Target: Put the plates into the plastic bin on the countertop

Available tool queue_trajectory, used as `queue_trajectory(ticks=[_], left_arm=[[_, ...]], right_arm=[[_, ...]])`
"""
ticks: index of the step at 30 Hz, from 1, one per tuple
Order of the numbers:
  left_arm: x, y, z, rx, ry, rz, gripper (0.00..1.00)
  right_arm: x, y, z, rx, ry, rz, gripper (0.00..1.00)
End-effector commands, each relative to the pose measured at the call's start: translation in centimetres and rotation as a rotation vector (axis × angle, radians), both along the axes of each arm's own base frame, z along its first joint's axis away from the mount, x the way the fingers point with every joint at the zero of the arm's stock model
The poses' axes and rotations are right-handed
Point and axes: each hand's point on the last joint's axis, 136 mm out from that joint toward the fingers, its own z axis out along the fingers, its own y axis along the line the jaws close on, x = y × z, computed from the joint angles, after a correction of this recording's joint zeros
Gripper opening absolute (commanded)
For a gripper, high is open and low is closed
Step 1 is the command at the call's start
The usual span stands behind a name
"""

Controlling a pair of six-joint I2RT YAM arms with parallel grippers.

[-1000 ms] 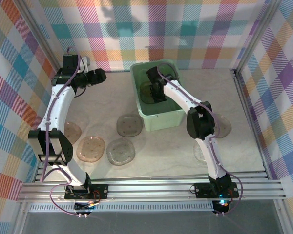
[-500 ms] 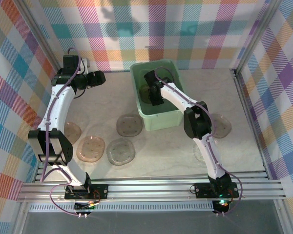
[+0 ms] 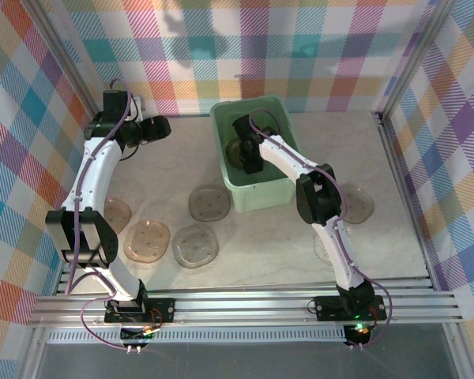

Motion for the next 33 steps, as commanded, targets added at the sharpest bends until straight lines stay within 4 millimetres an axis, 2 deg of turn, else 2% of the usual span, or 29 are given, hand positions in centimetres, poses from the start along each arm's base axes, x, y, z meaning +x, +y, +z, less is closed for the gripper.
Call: queue_trajectory(ticks=[1,6,14,18,24,28,33], left_arm=[[-0.2,0.3,-0.9,-0.023,0.027,0.015,0.81],[-0.6,0.3,-1.9,-0.023,0.056,0.020,0.80],[-1.3,-0.4,-4.1,-0.064,0.118,0.010,0.80],[-2.3,-0.9,-6.6,-0.056,0.186,0.006,0.80],[-4.8,-2.1,-9.8,-0.058,0.260,-0.035,0.79],[-7.0,-3.8,-12.3,-0.046,0.322,-0.092,0.77],[-8.4,-6.7,-13.8,-0.059,0.364,-0.169,0.77]], right_arm=[[-0.3,-0.2,3.4,-0.015,-0.062,0.033,0.76],[-0.2,-0.6,4.8,-0.032,-0.109,0.065,0.99],[-0.6,-0.3,5.5,-0.009,-0.160,0.128,0.99],[0.4,0.0,8.3,-0.017,-0.317,0.206,0.99],[-0.8,-2.1,11.6,-0.131,-0.443,0.287,0.99],[-1.5,-2.4,14.2,-0.196,-0.521,0.395,0.99],[-2.7,-2.2,18.3,-0.251,-0.659,0.558,0.99]])
